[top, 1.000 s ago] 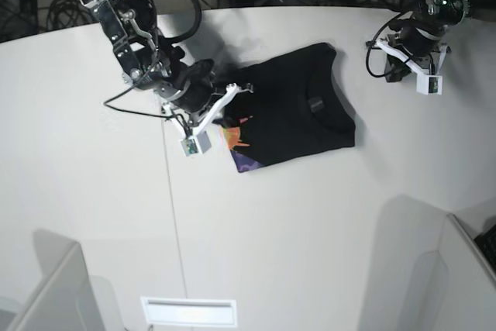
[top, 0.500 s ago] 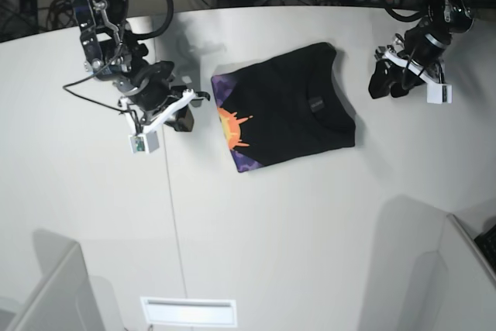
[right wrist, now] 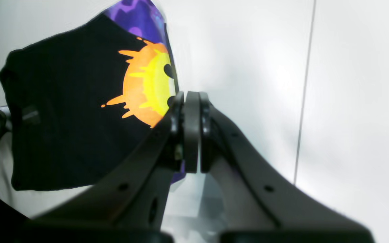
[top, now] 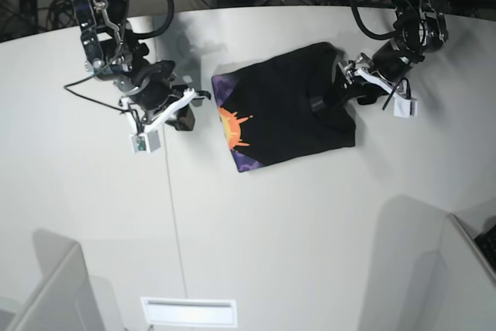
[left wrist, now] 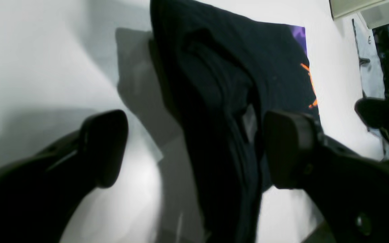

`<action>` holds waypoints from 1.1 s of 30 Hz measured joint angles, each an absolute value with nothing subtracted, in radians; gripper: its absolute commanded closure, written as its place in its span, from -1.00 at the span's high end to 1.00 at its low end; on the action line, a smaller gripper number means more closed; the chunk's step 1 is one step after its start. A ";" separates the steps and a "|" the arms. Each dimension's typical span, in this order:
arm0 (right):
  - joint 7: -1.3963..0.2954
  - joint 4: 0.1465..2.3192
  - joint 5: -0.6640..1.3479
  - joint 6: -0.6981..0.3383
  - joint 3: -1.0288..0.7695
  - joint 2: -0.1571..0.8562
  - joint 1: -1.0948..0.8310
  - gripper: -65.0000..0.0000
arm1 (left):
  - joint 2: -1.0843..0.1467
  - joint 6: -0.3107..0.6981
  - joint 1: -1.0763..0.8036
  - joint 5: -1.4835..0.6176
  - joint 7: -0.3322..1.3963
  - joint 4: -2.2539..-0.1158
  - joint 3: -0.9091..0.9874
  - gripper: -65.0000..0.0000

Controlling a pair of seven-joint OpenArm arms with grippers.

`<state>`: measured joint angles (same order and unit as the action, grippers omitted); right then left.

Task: Fold the T-shirt properly
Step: 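Withdraw the right gripper and reach the left gripper to the folded shirt, then grasp the folded shirt edge with the left gripper and rotate it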

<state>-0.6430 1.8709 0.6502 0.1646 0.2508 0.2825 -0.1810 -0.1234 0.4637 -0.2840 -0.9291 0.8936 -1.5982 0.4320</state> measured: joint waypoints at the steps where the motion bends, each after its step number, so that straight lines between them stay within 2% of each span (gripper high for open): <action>1: -0.641 1.871 0.651 0.164 0.250 0.281 -0.183 -1.00 | -0.128 0.457 -0.276 -0.924 0.890 -1.583 0.420 0.87; 8: -0.639 1.872 0.650 0.164 0.246 0.282 -0.195 -1.00 | -0.124 0.473 -0.210 -0.953 0.863 -1.479 0.326 0.87; 16: -0.639 1.872 0.650 0.164 0.246 0.282 -0.195 -1.00 | -0.131 0.389 -0.194 -0.962 0.845 -1.467 0.287 0.82; 19: -0.639 1.872 0.650 0.164 0.245 0.282 -0.195 -1.00 | -0.137 0.366 -0.174 -0.879 0.838 -1.469 0.245 0.40; 25: -0.632 1.872 0.657 0.160 0.212 0.278 -0.224 -1.00 | -0.136 0.354 -0.182 -0.857 0.858 -1.461 0.235 -0.71; 27: -0.641 1.872 0.654 0.159 0.154 0.273 -0.262 -1.00 | -0.141 0.351 -0.175 -0.857 0.865 -1.460 0.231 -1.00; 33: -0.630 1.872 0.652 0.160 0.002 0.271 -0.327 -1.00 | -0.248 0.355 -0.070 -0.789 0.987 -1.461 0.112 -1.00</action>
<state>-0.6304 1.8721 0.6518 0.1596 0.0025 0.2714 -0.3267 -0.2481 0.3546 -0.0696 -0.7895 0.9867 -1.4609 0.1123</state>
